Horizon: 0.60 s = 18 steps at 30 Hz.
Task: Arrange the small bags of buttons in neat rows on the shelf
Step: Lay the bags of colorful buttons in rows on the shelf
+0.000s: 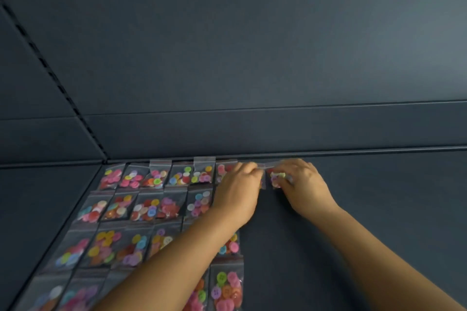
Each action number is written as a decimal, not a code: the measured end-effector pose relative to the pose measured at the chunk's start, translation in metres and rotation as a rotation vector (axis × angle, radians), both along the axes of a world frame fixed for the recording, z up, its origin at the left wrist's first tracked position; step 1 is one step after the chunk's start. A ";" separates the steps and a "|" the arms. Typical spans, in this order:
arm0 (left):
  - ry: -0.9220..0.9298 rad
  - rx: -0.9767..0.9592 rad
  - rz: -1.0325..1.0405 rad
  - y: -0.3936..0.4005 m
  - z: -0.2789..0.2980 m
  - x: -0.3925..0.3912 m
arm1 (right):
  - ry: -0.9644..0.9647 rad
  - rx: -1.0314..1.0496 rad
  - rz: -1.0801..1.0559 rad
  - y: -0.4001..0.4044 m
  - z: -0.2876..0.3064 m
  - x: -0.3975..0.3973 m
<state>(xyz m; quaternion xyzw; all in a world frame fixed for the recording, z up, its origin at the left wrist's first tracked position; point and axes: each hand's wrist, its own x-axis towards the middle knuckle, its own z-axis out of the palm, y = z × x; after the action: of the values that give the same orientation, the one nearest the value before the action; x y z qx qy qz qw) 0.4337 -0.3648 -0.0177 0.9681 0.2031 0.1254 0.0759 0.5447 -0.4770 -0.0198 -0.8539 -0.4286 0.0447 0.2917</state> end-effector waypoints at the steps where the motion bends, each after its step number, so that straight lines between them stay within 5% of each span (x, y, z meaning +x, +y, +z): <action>1: 0.054 -0.002 -0.025 -0.003 -0.003 -0.002 | -0.032 -0.024 0.055 -0.001 -0.002 -0.001; 18: 0.156 -0.076 0.020 0.004 -0.007 -0.001 | -0.015 0.008 0.031 0.017 -0.003 0.001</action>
<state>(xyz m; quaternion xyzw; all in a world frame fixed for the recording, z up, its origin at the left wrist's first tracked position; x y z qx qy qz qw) 0.4322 -0.3604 -0.0243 0.9693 0.2228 0.0426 0.0951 0.5460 -0.4600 -0.0230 -0.8462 -0.4443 0.0413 0.2912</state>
